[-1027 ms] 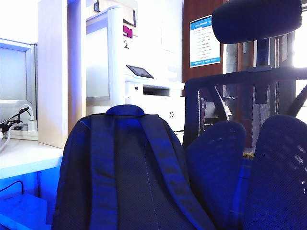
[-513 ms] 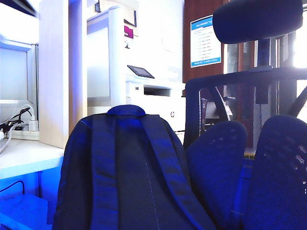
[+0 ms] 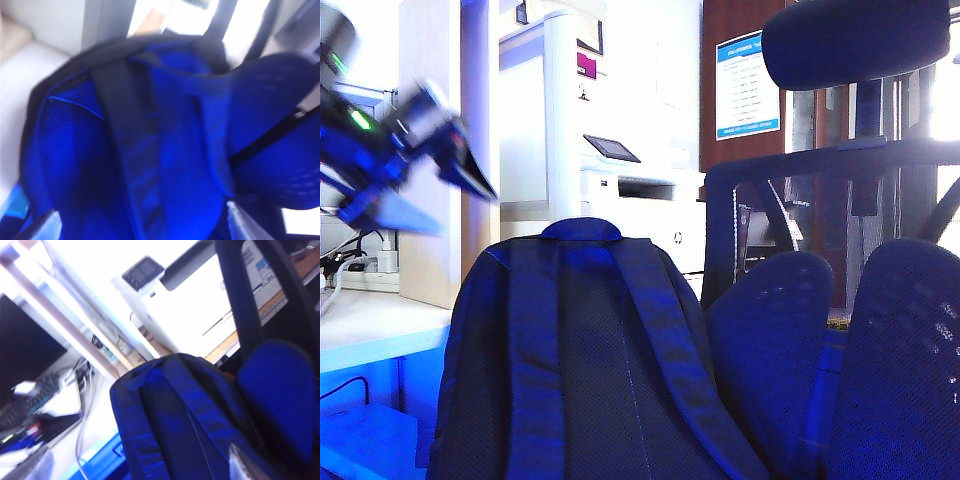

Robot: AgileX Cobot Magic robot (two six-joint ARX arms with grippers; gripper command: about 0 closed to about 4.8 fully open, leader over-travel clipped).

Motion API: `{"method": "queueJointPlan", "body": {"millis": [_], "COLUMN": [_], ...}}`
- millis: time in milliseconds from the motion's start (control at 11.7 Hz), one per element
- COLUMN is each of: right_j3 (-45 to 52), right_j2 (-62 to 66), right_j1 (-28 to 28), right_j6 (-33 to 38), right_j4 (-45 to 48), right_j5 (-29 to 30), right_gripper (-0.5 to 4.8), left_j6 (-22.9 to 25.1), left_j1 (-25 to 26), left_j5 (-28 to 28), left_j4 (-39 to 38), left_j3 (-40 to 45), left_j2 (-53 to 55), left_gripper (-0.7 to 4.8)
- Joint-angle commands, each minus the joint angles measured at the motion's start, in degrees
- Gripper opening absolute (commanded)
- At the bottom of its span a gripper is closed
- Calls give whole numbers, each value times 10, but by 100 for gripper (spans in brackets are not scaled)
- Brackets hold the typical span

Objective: Grab the backpack from the chair and place it on the desk.

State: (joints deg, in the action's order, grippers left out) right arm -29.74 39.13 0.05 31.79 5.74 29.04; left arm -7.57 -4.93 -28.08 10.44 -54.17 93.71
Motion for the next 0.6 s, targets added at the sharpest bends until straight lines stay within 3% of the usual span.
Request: {"method": "queueJointPlan", "body": {"millis": [86, 342, 428, 513, 599], "right_j3": [-21, -24, -24, -24, -24], "right_j2": [31, 45, 45, 46, 46], "right_j1": [10, 11, 11, 11, 11], "right_j6": [-20, -20, -20, -25, -34], "right_j4": [23, 21, 18, 15, 14], "right_j5": [5, 7, 7, -7, -13], "right_gripper": [479, 479, 479, 479, 479], "left_j6": [33, 33, 30, 31, 31], "left_j1": [1, 6, 8, -1, -1], "left_j5": [-7, -2, -8, -44, -51], "left_j4": [9, -1, -32, -96, -96], "left_j3": [-85, -204, -270, -296, -296], "left_j2": [85, 186, 244, 277, 277], "left_gripper": [479, 479, 479, 479, 479]}}
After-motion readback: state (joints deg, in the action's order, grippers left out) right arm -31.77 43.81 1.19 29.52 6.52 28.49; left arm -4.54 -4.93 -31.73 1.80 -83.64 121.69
